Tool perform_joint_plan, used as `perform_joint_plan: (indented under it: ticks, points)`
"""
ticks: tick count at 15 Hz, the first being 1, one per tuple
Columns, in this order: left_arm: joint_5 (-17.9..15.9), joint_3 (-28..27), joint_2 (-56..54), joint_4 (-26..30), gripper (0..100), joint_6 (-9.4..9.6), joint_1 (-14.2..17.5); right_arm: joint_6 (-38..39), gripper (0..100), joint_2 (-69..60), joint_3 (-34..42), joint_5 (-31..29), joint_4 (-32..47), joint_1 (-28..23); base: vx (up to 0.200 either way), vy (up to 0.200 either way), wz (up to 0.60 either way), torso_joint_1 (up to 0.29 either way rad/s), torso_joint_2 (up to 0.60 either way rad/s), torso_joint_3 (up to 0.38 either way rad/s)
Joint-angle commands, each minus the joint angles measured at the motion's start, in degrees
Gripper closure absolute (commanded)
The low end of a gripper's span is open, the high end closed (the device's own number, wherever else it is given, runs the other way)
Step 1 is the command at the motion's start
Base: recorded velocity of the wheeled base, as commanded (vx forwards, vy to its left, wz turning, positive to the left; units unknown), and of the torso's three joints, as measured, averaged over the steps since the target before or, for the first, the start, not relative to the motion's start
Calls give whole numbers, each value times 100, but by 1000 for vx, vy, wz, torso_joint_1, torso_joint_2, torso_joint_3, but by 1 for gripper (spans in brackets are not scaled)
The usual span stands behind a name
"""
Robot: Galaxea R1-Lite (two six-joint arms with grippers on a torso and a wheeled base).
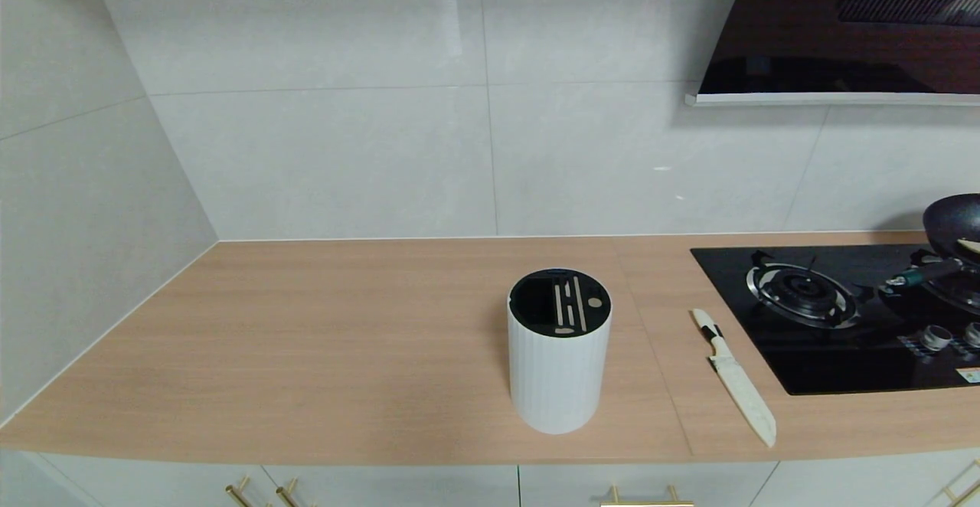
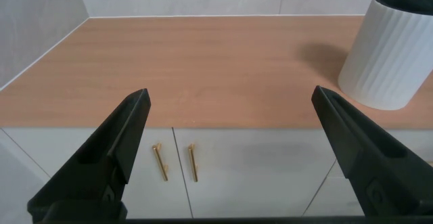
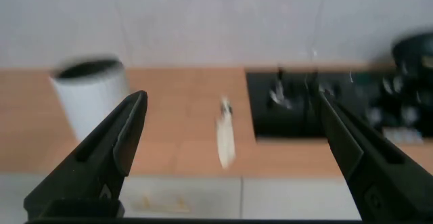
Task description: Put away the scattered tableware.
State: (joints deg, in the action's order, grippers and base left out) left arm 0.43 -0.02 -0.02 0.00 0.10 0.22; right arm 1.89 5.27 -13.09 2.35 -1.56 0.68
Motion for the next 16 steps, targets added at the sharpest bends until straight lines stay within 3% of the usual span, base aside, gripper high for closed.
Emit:
perform_joint_plan:
  ticks: [1, 4, 8, 13, 16]
  points:
    - [1, 2, 2, 0, 0, -1, 4, 40, 0, 1477, -914, 195, 7, 28, 0, 0, 0, 0, 0, 0]
    - [1, -6, 2, 0, 0, -1, 4, 40, 0, 2673, -1574, 213, -20, 46, 0, 0, 0, 0, 0, 0]
    - [1, -6, 2, 0, 0, -1, 4, 40, 0, 4343, -2136, 336, -81, 573, 0, 0, 0, 0, 0, 0]
    - [1, -6, 2, 0, 0, -1, 4, 40, 0, 6074, -2532, 239, -995, 652, 0, 0, 0, 0, 0, 0]
    - [1, 2, 2, 0, 0, -1, 4, 31, 0, 7164, -2769, -209, -1382, 652, 0, 0, 0, 0, 0, 0]
